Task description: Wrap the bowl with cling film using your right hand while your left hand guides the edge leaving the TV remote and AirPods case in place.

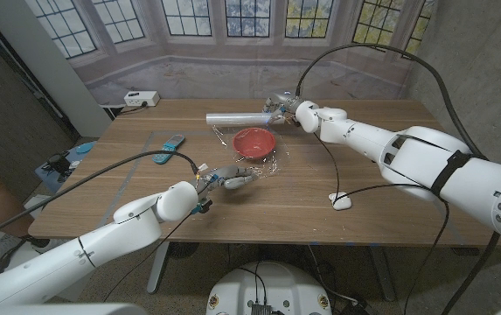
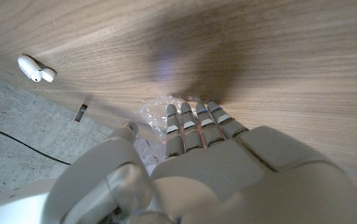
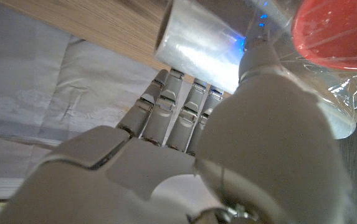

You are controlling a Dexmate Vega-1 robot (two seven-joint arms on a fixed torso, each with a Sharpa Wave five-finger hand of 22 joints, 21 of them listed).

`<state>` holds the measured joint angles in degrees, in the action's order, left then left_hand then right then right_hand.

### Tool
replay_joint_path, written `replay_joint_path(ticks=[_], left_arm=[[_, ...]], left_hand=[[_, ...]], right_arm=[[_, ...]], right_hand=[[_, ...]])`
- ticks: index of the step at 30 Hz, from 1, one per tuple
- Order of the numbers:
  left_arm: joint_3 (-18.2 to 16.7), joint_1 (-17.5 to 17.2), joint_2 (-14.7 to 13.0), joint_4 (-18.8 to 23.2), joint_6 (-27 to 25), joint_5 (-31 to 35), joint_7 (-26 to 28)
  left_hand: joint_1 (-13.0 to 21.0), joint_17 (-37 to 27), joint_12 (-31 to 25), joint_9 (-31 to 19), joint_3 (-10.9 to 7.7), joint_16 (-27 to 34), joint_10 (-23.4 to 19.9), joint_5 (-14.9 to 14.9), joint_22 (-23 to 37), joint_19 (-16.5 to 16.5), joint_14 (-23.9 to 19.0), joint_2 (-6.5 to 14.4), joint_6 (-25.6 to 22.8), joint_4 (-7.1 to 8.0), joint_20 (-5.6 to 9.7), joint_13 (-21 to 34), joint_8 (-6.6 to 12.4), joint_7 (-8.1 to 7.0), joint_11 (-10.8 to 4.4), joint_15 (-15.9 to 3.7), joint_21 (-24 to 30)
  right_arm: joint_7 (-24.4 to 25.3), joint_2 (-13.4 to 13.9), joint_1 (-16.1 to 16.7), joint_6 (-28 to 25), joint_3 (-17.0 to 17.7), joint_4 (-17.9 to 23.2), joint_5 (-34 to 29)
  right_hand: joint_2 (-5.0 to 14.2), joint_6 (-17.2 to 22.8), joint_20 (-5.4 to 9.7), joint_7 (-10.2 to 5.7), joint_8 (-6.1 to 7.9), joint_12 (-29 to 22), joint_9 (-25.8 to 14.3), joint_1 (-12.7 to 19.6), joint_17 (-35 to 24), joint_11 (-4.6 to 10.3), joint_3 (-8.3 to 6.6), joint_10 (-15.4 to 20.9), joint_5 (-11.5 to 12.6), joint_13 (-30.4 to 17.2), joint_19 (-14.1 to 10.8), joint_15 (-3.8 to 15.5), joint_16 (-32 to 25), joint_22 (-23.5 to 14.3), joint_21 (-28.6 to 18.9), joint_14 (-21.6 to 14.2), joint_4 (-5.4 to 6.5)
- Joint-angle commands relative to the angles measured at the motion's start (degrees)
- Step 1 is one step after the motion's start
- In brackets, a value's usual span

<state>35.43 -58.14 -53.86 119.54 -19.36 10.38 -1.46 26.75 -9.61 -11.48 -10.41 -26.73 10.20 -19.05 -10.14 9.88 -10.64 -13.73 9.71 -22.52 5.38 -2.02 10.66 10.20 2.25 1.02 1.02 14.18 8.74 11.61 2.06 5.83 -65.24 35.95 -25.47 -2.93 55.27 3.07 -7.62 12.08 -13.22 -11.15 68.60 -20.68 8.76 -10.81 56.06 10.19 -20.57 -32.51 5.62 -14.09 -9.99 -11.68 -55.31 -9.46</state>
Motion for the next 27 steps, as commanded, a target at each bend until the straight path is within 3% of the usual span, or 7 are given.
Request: replay_joint_path(ticks=[1, 27], left_arm=[[0.42, 0.37, -0.38, 0.27, -0.54, 0.06, -0.32], [0.42, 0.40, -0.67, 0.10, 0.06, 0.08, 0.03]], left_hand=[[-0.43, 0.00, -0.23, -0.03, -0.35, 0.20, -0.23, 0.07, 0.03, -0.52, -0.58, -0.04, -0.35, -0.02, -0.13, 0.14, 0.48, 0.09, 0.15, 0.10, -0.13], [-0.69, 0.05, -0.15, -0.01, -0.92, 0.06, -0.19, 0.07, 0.02, -0.82, -0.71, -0.16, -0.20, -0.47, -0.12, 0.12, 0.40, 0.20, 0.25, 0.31, -0.62]], right_arm=[[0.55, -0.52, -0.35, 0.71, -0.85, -1.50, 1.08], [0.84, -1.70, -1.35, 1.75, -1.91, -4.23, 2.16]], right_hand=[[8.91, 4.38, 7.90, -4.10, 0.21, -0.05, -0.54, 8.13, -0.12, 2.29, -0.15, 2.66, 0.19, -0.21, -0.42, 8.34, -0.15, -0.14, 0.07, -2.46, 0.47], [9.02, 4.54, 7.89, -4.09, 0.28, -0.11, -0.55, 8.11, -0.31, 2.29, -0.11, 2.69, 0.16, -0.28, -0.42, 8.34, -0.12, -0.13, 0.08, -2.37, 0.48]])
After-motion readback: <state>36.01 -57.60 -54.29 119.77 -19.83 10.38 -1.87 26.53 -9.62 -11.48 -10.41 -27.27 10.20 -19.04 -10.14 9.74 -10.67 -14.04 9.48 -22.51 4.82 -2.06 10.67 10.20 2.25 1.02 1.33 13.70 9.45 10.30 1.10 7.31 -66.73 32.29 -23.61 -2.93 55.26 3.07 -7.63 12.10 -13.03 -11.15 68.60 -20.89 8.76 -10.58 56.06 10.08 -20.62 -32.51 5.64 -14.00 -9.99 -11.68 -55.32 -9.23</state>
